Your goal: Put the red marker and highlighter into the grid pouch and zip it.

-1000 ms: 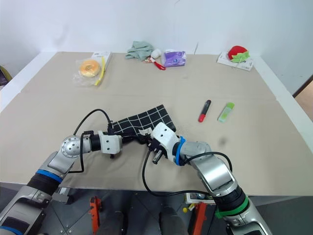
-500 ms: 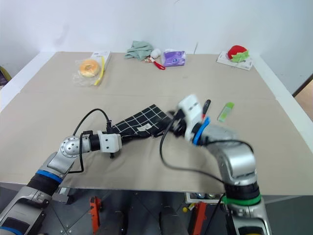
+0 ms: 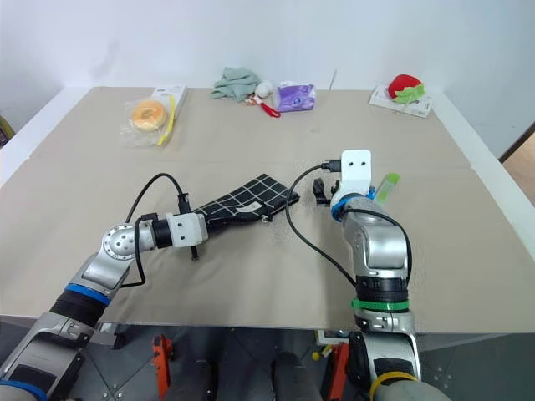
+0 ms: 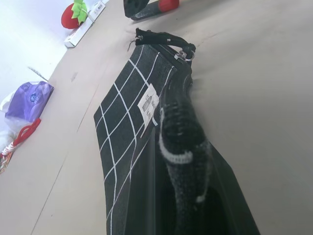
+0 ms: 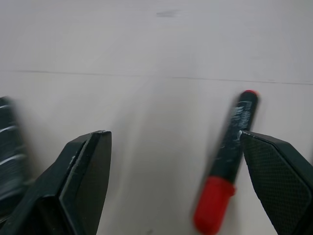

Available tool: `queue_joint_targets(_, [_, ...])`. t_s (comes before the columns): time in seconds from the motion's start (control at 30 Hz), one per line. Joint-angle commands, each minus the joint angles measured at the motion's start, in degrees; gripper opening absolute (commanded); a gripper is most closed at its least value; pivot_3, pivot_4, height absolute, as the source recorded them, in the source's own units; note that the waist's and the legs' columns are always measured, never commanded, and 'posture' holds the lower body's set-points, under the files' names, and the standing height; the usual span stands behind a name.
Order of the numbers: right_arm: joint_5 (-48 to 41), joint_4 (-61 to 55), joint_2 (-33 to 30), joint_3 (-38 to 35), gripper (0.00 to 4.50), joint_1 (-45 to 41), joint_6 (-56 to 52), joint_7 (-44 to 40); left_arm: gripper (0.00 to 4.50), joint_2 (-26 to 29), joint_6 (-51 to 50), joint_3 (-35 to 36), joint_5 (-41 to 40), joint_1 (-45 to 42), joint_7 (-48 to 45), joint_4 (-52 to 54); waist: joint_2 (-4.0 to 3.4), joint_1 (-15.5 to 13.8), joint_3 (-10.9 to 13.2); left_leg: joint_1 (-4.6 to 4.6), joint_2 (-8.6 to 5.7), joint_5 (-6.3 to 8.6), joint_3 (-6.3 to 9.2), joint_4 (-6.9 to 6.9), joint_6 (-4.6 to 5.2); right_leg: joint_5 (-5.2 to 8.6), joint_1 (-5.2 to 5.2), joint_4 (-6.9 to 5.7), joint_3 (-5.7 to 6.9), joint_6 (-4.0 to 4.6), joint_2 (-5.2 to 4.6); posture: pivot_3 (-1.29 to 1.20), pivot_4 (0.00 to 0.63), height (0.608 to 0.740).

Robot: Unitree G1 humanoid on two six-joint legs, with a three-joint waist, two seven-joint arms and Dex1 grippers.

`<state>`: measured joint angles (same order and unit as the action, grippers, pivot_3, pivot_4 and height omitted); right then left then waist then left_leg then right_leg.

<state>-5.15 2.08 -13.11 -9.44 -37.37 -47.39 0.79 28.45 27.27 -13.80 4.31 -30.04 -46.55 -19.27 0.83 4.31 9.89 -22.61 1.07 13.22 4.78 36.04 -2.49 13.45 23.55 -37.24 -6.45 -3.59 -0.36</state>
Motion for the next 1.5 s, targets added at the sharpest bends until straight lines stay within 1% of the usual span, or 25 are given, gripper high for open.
queue_joint_targets(0.03, [1.48,3.20,-0.02,-0.27,4.45,-1.93,3.25,1.82,0.00,0.24,0.11,0.98,-0.47,0.13,0.59,1.90,0.00,0.01,0.00,0.00,0.00,0.00,0.00,0.00,0.00,0.00,0.00,0.00,0.00,0.00,0.00,0.00,0.150,0.740])
queue_joint_targets(0.13, [2.34,5.90,-0.35,0.41,4.45,-1.69,4.49,2.07,0.00,0.18,0.11,1.05,-0.49,0.38,0.73,2.41,-0.01,0.01,0.00,0.00,0.01,0.00,0.00,-0.01,0.00,0.00,0.01,0.00,0.00,0.00,0.01,0.00,0.150,0.740])
queue_joint_targets(0.37, [2.00,9.73,-0.15,0.01,4.45,-1.49,5.40,1.49,0.00,-0.25,-1.07,1.95,-4.07,1.42,-0.17,6.11,-0.01,0.01,0.00,0.01,0.02,0.00,0.00,-0.02,0.00,-0.01,0.00,0.00,0.00,0.02,0.02,0.00,0.150,0.740])
queue_joint_targets(0.4, [1.61,10.41,-0.06,-0.64,4.07,-1.64,5.52,1.62,0.00,-0.35,-1.35,2.07,-4.51,1.60,-0.08,6.73,-0.01,0.01,0.00,0.01,0.02,0.00,0.00,-0.02,0.00,0.00,0.00,-0.01,0.00,0.01,0.02,0.00,0.150,0.740])
queue_joint_targets(0.43, [1.30,11.07,-0.28,-0.94,3.88,-1.81,5.65,1.29,0.00,-0.43,-1.59,2.17,-4.85,1.69,0.01,7.28,-0.01,0.01,0.00,0.02,0.02,0.00,0.00,-0.01,0.00,0.00,0.00,0.00,0.00,0.01,0.02,0.00,0.150,0.740])
queue_joint_targets(0.47, [1.14,11.49,-0.66,-1.18,3.55,-1.97,5.73,1.03,0.00,-0.51,-1.70,2.29,-5.06,1.69,0.16,7.64,-0.01,0.01,0.00,0.03,0.02,0.00,0.00,-0.01,0.00,0.00,-0.01,-0.01,0.00,0.01,0.02,0.00,0.150,0.740])
queue_joint_targets(0.57, [0.90,11.19,-1.73,-1.40,2.20,-2.13,5.42,0.27,0.00,-0.48,-1.81,2.64,-5.12,1.37,0.45,7.61,-0.01,0.02,0.00,0.03,0.02,-0.01,0.00,0.00,0.01,0.00,-0.02,-0.01,0.00,0.00,0.02,0.00,0.150,0.740])
queue_joint_targets(0.63, [0.60,10.63,-2.12,-1.67,1.22,-2.06,5.23,-0.14,0.00,-0.53,-1.94,2.75,-5.21,1.13,0.52,7.49,-0.01,0.03,0.00,0.03,0.01,-0.01,0.00,0.00,0.02,0.01,-0.02,-0.01,0.00,-0.01,0.02,0.00,0.150,0.740])
queue_joint_targets(0.67, [-0.09,10.20,-2.12,-2.31,0.65,-2.14,5.40,-0.39,0.00,-0.64,-1.99,2.79,-5.33,0.99,0.55,7.41,-0.01,0.02,0.00,0.03,0.01,-0.01,0.00,0.00,0.02,0.01,-0.02,-0.01,0.00,-0.01,0.02,0.00,0.150,0.740])
queue_joint_targets(0.7, [-1.17,9.32,-2.28,-3.19,0.51,-2.33,5.50,-1.07,0.00,-0.80,-2.16,2.88,-5.64,0.85,0.54,7.43,-0.01,0.02,0.00,0.03,0.01,-0.01,0.00,0.00,0.01,0.01,-0.02,-0.01,0.00,0.00,0.02,0.00,0.150,0.740])
queue_joint_targets(0.77, [-1.85,7.54,-4.92,-2.24,0.51,-2.45,6.05,-5.47,0.00,-1.19,-2.82,3.11,-6.55,0.49,0.33,7.63,-0.04,0.02,0.02,0.02,0.01,-0.01,0.00,-0.01,0.01,0.00,-0.01,0.00,0.00,0.00,0.02,0.00,0.150,0.740])
queue_joint_targets(0.83, [-2.38,5.32,-10.60,0.03,0.51,-2.41,11.76,-14.90,0.00,-1.62,-5.23,3.30,-8.57,0.27,-0.71,8.39,-0.12,0.02,0.07,0.00,-0.01,-0.01,0.00,-0.02,0.01,0.00,-0.01,0.00,0.00,0.00,0.00,0.00,0.150,0.740])
queue_joint_targets(0.93, [-4.35,0.78,-22.12,4.02,0.51,-0.70,24.65,-35.54,0.00,-2.38,-9.35,4.01,-12.51,-0.31,-2.28,10.28,-0.39,-0.14,0.24,-0.08,-0.13,0.00,0.01,0.01,0.02,0.05,0.00,0.04,0.00,-0.07,-0.12,0.00,0.150,0.740])
queue_joint_targets(1.0, [-9.07,-2.39,-29.63,4.46,0.51,1.39,27.30,-50.06,0.00,-2.61,-11.33,4.47,-14.13,-0.86,-3.20,11.17,-0.41,-0.14,0.26,-0.10,-0.16,0.04,0.01,0.01,0.10,0.24,-0.01,0.09,0.00,-0.40,-0.15,0.00,0.150,0.740])
queue_joint_targets(1.03, [-11.39,-3.31,-33.58,4.48,0.51,2.10,26.62,-56.49,0.00,-2.63,-12.18,4.59,-14.80,-1.19,-3.78,11.36,-0.38,-0.10,0.25,-0.10,-0.15,0.08,0.04,0.03,0.17,0.27,-0.03,0.10,0.04,-0.44,-0.15,0.00,0.150,0.740])
queue_joint_targets(1.1, [-12.88,-3.40,-40.33,5.20,0.51,2.29,27.30,-65.69,0.00,-2.65,-13.11,4.78,-15.64,-1.79,-4.83,11.26,-0.37,-0.08,0.25,-0.05,-0.08,0.20,0.04,0.13,0.37,0.22,-0.16,0.12,0.11,-0.26,-0.12,0.00,0.150,0.740])
queue_joint_targets(1.17, [-12.19,-2.70,-44.65,6.81,0.51,1.07,27.80,-70.64,0.00,-2.70,-13.85,4.96,-16.23,-2.27,-5.56,11.07,-0.40,0.02,0.29,-0.04,-0.10,0.21,-0.01,0.20,0.38,0.20,-0.15,0.10,0.08,-0.21,-0.14,0.00,0.150,0.740])
queue_joint_targets(1.27, [-8.86,-1.06,-46.98,9.80,0.51,-1.23,31.14,-73.30,0.00,-2.97,-14.79,5.17,-16.90,-2.62,-6.20,11.30,-0.37,0.16,0.32,0.03,-0.05,0.20,-0.11,0.29,0.37,0.29,-0.14,0.09,0.04,-0.37,-0.11,0.00,0.150,0.740])
queue_joint_targets(1.33, [-7.37,-0.32,-47.60,11.26,0.51,-2.08,32.25,-74.61,0.00,-3.20,-15.41,5.24,-17.18,-2.67,-6.32,11.79,-0.36,0.14,0.33,0.06,-0.03,0.18,-0.12,0.30,0.34,0.27,-0.16,0.07,0.05,-0.35,-0.09,0.00,0.150,0.740])
queue_joint_targets(1.5, [-5.74,0.94,-47.65,12.22,0.51,-2.87,33.12,-75.84,0.00,-3.21,-16.12,5.34,-17.25,-2.28,-6.41,12.72,-0.34,0.02,0.34,0.04,-0.05,0.09,-0.12,0.33,0.28,0.20,-0.17,0.06,0.04,-0.39,-0.10,0.00,0.150,0.740])
